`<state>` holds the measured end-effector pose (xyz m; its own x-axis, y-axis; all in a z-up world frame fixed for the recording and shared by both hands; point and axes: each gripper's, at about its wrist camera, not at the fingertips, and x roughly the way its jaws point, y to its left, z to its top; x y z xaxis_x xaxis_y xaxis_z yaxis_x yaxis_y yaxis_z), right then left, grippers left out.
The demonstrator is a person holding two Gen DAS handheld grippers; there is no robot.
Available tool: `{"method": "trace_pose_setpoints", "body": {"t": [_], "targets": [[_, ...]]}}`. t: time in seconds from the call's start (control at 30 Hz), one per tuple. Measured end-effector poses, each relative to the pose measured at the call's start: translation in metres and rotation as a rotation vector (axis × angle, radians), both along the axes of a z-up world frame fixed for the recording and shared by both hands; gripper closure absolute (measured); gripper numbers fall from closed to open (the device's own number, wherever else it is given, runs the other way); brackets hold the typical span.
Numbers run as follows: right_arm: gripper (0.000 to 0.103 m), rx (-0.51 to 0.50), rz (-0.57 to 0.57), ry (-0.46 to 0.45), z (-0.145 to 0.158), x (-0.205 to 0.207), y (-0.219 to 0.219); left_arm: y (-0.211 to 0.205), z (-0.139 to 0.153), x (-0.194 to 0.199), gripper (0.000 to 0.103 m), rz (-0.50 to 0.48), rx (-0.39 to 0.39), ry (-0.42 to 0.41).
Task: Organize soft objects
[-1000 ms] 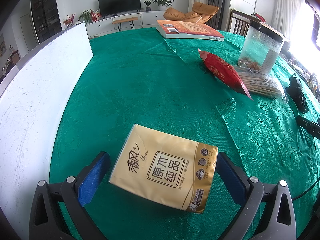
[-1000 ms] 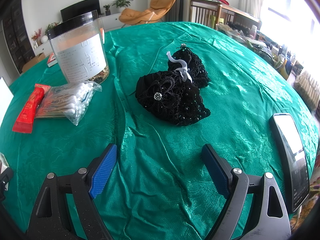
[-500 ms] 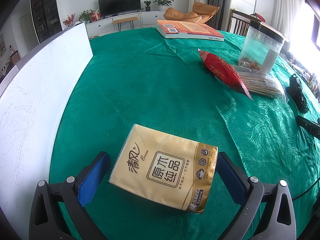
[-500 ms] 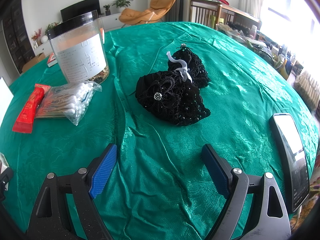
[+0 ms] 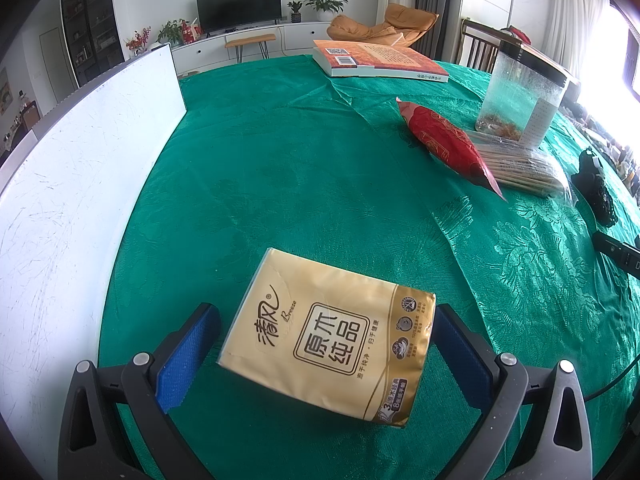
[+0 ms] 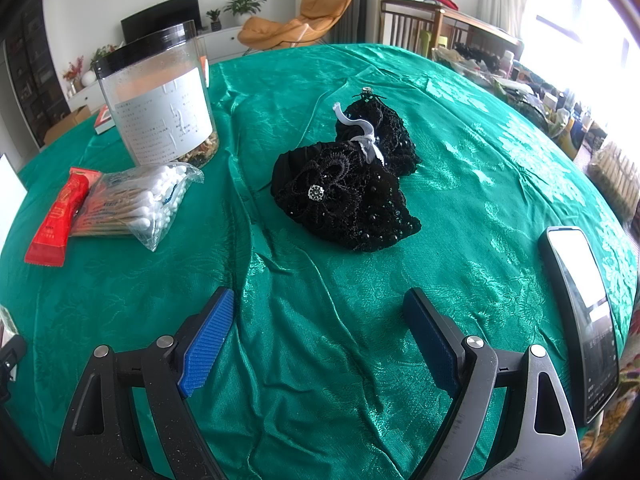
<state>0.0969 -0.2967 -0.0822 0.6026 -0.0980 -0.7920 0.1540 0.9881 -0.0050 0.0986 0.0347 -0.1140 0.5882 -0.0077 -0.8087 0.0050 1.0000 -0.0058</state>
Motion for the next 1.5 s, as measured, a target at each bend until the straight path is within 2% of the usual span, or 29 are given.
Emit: {"method": "trace_pose_setpoints", "body": {"t": [1.33,1.43,1.5], "targets": [[0.015,0.0,0.0,0.001,0.0001,0.0001,0.0002,-0.0004,-0.0001,0.0002,0.0,0.0,0.0,0.001],[0.015,0.0,0.0,0.001,0.0001,0.0002,0.0002,0.0007,0.0021,-0.0012,0.0,-0.059,-0.015,0.036],[0.015,0.0,0.0,0.001,0.0001,0.0001,0.0002,0.0078,0.0072,-0.0081,0.0,-0.123,-0.093,0.058]]}}
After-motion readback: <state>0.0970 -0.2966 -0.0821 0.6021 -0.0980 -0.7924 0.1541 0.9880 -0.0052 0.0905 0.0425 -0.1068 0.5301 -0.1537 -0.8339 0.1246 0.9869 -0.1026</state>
